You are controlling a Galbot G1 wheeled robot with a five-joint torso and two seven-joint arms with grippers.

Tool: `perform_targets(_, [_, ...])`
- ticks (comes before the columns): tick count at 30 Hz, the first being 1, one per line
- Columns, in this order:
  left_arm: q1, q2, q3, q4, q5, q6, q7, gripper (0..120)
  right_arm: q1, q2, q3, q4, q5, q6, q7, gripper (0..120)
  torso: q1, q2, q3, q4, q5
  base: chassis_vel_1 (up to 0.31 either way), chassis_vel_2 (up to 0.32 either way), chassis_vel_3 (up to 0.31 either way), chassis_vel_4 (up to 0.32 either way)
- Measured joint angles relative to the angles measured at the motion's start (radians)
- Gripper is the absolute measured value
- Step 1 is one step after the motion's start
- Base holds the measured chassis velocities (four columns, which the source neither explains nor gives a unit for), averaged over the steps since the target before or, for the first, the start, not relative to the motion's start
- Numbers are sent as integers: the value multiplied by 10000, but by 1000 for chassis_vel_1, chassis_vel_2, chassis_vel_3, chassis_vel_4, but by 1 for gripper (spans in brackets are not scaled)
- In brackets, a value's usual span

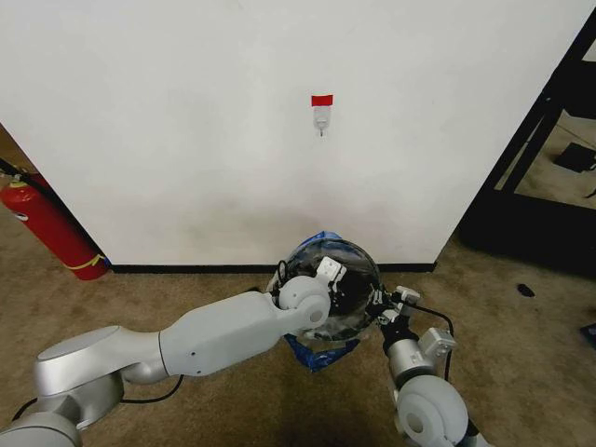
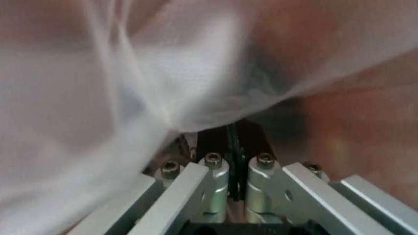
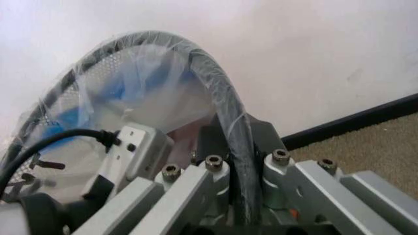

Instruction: Pick up the garbage bag from the wall and place it over the trash bin.

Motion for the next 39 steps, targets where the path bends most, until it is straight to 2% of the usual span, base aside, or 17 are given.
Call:
perform_targets(7, [183,-24,-32,-115,254,-278,408,0,-22,-17,29,61,72,-3,3,0,0,0,0,0,-1,0,0,0,0])
perform_targets(9, [202,17,-59,-241,322,-281,426,10,-26,-27,37,61,79,-3,3,0,0,0,0,0,-1,0,0,0,0])
perform_targets(12, [215,30,-70,-303,353,-243,397,15,-22,-28,38,61,107,-3,3,0,0,0,0,0,-1,0,0,0,0])
perform_targets(17, [348,23,-85,-349,674,-204,128,38,-19,-19,-23,80,167,-12,3,0,0,0,0,1,-1,0,0,0,0])
perform_targets(20, [380,17,-88,-362,684,-193,106,43,-23,-15,-34,86,177,-13,1,0,0,0,0,0,-2,0,0,0,0])
perform_targets(24, [391,39,-89,-435,639,-121,88,63,-28,-26,-35,107,203,-29,1,0,0,-1,0,0,-1,0,0,0,0])
perform_targets(26, [391,50,-88,-455,626,-91,88,67,-33,-30,-29,114,205,-33,1,0,0,0,0,0,-1,0,0,0,0])
perform_targets(30, [371,116,-72,-627,546,31,-13,84,-47,-81,21,113,231,-36,12,0,0,-1,0,0,-1,0,0,0,0])
perform_targets(35, [339,193,-62,-801,429,105,-91,98,-30,-84,41,100,290,-66,26,0,0,-1,0,0,-1,0,0,0,0])
perform_targets(39, [341,269,-275,-984,106,14,-154,100,-5,-55,40,59,291,-66,34,0,0,-1,0,0,-2,0,0,0,0])
